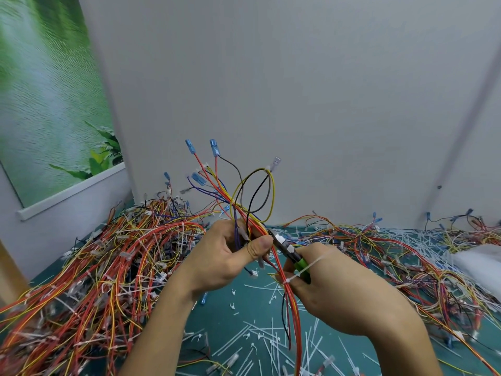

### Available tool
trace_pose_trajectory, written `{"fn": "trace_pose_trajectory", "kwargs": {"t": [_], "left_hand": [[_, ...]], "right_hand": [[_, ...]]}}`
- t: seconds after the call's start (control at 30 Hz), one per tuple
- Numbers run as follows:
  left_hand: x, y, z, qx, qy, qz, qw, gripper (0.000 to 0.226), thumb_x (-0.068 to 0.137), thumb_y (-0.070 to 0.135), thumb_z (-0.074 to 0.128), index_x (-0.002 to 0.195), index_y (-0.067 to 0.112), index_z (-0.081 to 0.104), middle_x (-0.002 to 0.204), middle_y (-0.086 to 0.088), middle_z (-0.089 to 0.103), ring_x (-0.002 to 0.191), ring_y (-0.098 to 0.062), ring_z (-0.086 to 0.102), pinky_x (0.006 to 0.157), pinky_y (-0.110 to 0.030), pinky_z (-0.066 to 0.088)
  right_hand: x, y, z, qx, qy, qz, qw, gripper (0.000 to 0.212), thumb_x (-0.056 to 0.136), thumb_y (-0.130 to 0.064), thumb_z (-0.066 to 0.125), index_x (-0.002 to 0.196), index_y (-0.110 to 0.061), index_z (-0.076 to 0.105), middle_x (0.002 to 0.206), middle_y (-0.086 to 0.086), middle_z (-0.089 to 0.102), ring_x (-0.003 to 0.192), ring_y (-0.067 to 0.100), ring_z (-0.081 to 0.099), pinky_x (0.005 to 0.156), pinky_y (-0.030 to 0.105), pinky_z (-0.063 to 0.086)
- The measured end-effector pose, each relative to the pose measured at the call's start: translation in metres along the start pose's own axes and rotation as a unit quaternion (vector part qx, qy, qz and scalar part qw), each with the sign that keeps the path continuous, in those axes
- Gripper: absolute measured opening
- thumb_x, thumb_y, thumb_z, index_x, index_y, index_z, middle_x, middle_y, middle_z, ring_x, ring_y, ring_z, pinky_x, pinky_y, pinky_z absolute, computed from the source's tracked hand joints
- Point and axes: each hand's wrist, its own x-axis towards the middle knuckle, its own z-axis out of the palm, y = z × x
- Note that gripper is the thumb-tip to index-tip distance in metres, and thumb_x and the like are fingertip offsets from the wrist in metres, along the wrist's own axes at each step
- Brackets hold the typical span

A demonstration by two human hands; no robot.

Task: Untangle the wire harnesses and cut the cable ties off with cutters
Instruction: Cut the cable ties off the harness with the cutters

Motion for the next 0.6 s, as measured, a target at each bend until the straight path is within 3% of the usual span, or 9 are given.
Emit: {"fn": "trace_pose_trajectory", "kwargs": {"t": [0.13,0.37,0.5,0.6], "left_hand": [[0.0007,0.0015,-0.0003,-0.007,0.001,0.002,1.0,0.028,0.093,0.03,0.063,0.077,0.007,0.07,0.074,0.001,0.072,0.073,-0.013,0.071,0.074,-0.021,0.053],[0.0002,0.0028,-0.0009,-0.001,-0.002,0.007,1.0,0.032,0.094,0.031,0.063,0.078,0.005,0.07,0.075,-0.003,0.072,0.074,-0.016,0.071,0.075,-0.026,0.055],[0.0,0.0024,-0.0014,-0.002,0.007,0.002,1.0,0.031,0.092,0.033,0.064,0.077,0.008,0.07,0.074,0.001,0.072,0.074,-0.013,0.07,0.075,-0.021,0.053],[-0.0007,0.0026,-0.002,-0.004,0.005,0.004,1.0,0.034,0.093,0.037,0.064,0.077,0.008,0.07,0.075,0.0,0.072,0.075,-0.014,0.07,0.075,-0.022,0.053]], "right_hand": [[0.0008,0.0008,0.0003,0.001,0.009,0.004,1.0,0.012,0.101,-0.044,0.056,0.095,-0.033,0.059,0.087,-0.006,0.063,0.075,0.018,0.065,0.066,0.033,0.052],[-0.0005,0.0013,-0.0014,-0.004,0.006,0.002,1.0,0.018,0.101,-0.04,0.056,0.083,-0.037,0.053,0.081,-0.008,0.061,0.065,0.014,0.058,0.054,0.024,0.042],[-0.0015,0.001,-0.0018,0.002,0.012,-0.011,1.0,0.013,0.101,-0.04,0.054,0.097,-0.031,0.062,0.088,-0.006,0.063,0.076,0.018,0.064,0.066,0.033,0.052],[-0.0037,0.002,-0.0033,0.003,0.005,-0.018,1.0,0.013,0.1,-0.04,0.053,0.1,-0.03,0.062,0.087,-0.007,0.061,0.07,0.014,0.06,0.06,0.027,0.049]]}}
